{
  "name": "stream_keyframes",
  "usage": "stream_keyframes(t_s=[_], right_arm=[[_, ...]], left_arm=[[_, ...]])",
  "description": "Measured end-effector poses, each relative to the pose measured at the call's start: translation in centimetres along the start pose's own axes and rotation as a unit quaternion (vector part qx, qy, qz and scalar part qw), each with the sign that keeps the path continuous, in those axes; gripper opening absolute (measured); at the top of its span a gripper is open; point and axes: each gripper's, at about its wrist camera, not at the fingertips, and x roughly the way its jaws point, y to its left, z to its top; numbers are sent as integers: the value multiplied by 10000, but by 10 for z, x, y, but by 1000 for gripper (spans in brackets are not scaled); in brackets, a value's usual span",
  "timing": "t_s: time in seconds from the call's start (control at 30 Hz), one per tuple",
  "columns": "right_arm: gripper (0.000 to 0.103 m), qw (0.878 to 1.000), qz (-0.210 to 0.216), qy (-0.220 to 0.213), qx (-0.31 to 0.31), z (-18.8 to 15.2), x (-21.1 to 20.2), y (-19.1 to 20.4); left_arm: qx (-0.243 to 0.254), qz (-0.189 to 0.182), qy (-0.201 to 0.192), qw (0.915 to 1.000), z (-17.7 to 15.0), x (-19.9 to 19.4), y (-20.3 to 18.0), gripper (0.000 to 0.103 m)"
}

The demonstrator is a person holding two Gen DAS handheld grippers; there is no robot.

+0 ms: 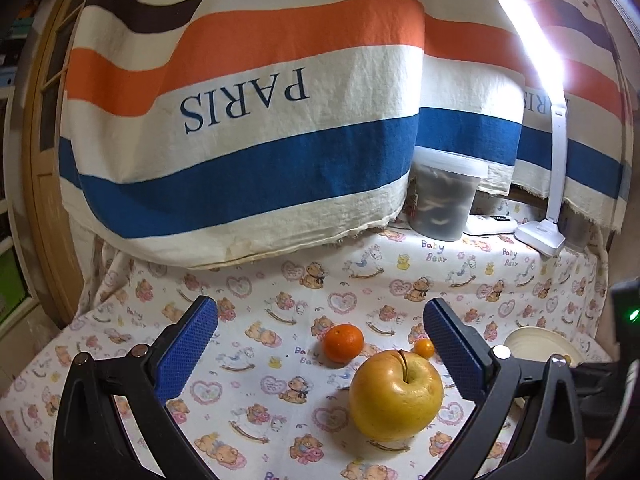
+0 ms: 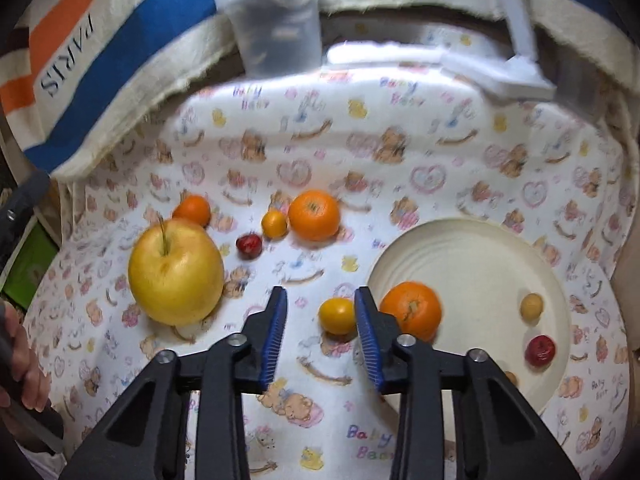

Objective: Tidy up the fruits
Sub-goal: 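Withdraw both tools and move them toward the large yellow apple, then grasp a small orange with the right tool while the left tool closes on the yellow apple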

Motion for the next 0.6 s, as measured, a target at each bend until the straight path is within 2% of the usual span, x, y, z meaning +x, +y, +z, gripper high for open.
stream_keyframes(t_s=[0.13, 0.47, 0.53, 0.6], right_arm=[[33, 9996, -203, 73, -202, -6, 11, 6], [33, 9986, -453, 229, -120, -10, 31, 9], [33, 9996, -196, 209, -66, -9, 30, 9], [33, 9984, 457, 333, 88, -8, 27, 9]], left_arm=[[-51, 41, -19, 10000, 1, -2, 2, 102], [-194, -3, -35, 9998, 4, -8, 9, 102], [-227, -48, 18, 9997, 4, -6, 9, 102], [-214, -69, 51, 9997, 4, -6, 8, 102]])
